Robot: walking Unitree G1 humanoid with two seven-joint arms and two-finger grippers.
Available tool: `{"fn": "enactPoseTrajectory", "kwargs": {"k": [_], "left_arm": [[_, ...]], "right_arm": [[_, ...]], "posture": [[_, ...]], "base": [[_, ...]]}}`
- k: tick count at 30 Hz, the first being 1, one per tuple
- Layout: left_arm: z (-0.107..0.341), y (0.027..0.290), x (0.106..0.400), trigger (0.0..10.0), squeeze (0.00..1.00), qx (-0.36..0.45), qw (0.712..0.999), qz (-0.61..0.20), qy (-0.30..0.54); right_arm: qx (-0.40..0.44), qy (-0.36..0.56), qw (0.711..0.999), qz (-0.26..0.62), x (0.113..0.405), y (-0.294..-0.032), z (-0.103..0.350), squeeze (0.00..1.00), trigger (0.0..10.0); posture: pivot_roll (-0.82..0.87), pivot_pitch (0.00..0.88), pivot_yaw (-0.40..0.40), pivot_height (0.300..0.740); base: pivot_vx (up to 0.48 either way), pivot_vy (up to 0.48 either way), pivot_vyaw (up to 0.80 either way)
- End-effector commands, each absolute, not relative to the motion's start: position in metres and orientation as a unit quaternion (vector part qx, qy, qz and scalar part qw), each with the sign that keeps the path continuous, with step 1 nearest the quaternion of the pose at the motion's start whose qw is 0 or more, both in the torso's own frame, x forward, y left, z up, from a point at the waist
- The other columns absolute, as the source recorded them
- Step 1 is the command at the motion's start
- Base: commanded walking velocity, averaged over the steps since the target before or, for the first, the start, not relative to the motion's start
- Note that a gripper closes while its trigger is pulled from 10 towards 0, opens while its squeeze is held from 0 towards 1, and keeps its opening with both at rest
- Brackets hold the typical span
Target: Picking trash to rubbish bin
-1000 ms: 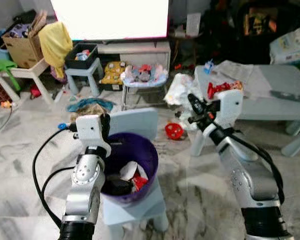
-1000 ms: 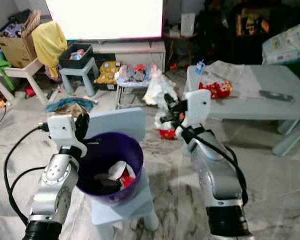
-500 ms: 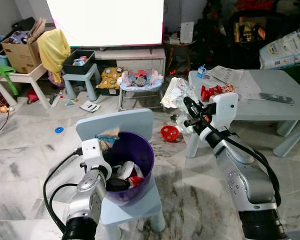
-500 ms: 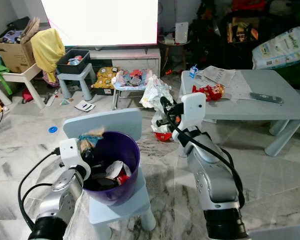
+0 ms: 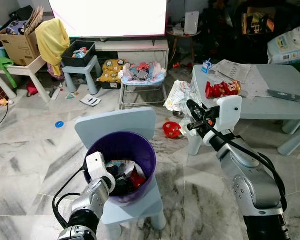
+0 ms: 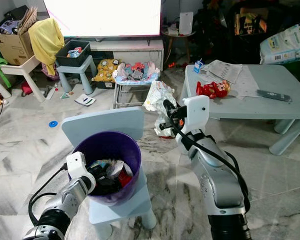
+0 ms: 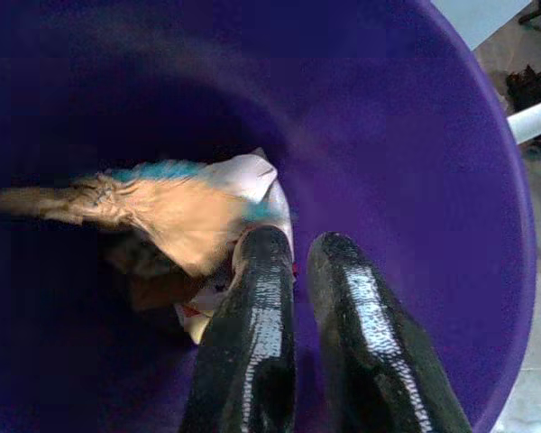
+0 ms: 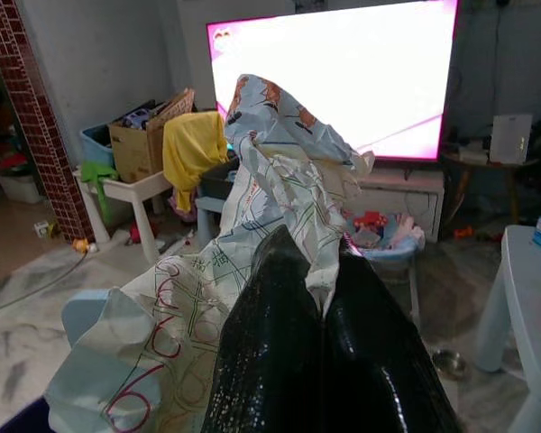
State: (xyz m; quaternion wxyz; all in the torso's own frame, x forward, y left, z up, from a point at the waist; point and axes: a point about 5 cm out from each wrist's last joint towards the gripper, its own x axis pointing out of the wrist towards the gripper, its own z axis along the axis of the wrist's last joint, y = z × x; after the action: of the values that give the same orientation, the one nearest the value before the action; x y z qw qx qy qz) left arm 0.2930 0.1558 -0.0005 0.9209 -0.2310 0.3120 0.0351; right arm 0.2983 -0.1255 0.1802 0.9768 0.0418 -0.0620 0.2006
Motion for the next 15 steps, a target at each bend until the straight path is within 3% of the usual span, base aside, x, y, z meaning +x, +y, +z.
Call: {"fn": "enactPoseTrajectory", "kwargs": {"k": [1, 7, 15], "left_arm": [[-0.002, 0.156, 0.293, 10.0, 1.00, -0.237, 0.919, 0.034, 0.313], [-0.002, 0.162, 0.293, 10.0, 1.00, -0.211, 0.927, 0.034, 0.307], [0.025, 0.168, 0.278, 10.0, 1.00, -0.088, 0.973, -0.007, 0.213]], "right_arm": [[0.039, -0.067, 0.978, 0.193, 0.297, -0.130, 0.184, 0.00, 10.0], [0.041, -0.060, 0.978, 0.196, 0.297, -0.126, 0.181, 0.00, 10.0], [0.046, -0.029, 0.980, 0.191, 0.306, -0.123, 0.156, 0.00, 10.0]], "posture": [[-0.08, 0.096, -0.002, 0.740], [-0.06, 0.098, -0.003, 0.740], [0.01, 0.098, -0.012, 0.740]], "base": [[0.000, 0.000, 0.00], [0.000, 0.000, 0.00], [0.000, 0.000, 0.00]]}}
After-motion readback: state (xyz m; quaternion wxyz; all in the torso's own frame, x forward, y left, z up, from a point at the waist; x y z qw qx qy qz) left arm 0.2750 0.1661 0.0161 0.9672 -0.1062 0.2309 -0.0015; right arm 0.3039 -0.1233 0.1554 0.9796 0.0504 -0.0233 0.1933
